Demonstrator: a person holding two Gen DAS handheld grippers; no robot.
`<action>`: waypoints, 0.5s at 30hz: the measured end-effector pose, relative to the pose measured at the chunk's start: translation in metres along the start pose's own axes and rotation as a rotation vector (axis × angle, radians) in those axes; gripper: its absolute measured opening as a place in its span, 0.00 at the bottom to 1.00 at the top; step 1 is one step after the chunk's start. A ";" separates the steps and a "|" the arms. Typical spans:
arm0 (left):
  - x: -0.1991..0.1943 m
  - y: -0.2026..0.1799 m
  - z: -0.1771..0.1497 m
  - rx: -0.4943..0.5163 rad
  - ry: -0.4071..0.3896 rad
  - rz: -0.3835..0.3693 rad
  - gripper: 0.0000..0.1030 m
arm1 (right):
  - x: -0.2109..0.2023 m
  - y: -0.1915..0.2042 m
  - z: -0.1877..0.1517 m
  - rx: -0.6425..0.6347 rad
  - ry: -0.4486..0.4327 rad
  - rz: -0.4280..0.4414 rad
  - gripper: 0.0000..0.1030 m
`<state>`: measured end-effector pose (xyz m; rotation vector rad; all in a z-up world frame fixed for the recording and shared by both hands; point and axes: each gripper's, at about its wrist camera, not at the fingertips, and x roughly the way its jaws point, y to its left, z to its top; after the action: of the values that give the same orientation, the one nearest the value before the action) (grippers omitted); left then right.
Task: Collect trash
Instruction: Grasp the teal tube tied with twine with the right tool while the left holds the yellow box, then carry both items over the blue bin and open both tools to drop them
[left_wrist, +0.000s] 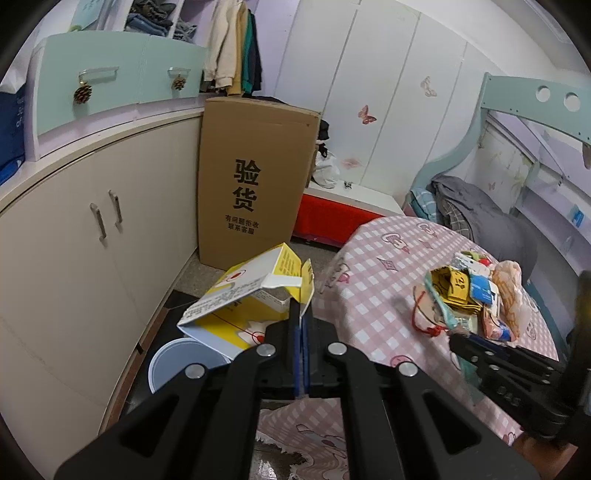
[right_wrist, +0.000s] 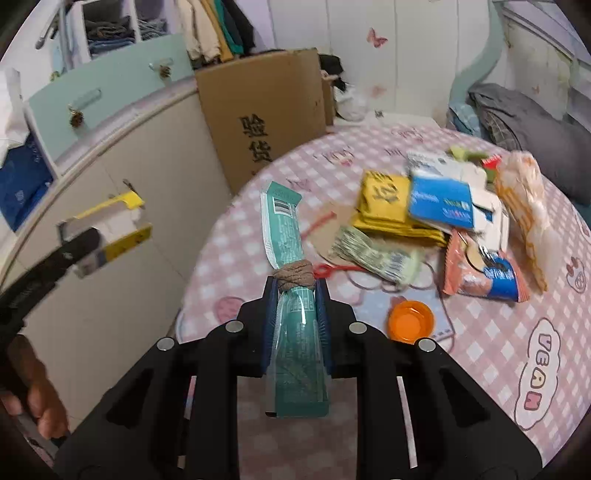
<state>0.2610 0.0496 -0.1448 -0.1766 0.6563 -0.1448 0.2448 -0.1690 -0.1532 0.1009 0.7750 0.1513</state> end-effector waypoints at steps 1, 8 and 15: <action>-0.001 0.003 0.001 -0.007 -0.001 0.004 0.01 | 0.000 0.009 0.004 -0.013 -0.004 0.029 0.20; -0.001 0.043 0.006 -0.066 -0.005 0.070 0.01 | 0.033 0.073 0.021 -0.084 0.027 0.206 0.20; 0.009 0.100 0.007 -0.134 0.007 0.221 0.01 | 0.099 0.138 0.027 -0.117 0.099 0.341 0.23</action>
<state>0.2798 0.1459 -0.1652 -0.2308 0.6878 0.1111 0.3199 -0.0166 -0.1817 0.1153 0.8416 0.5280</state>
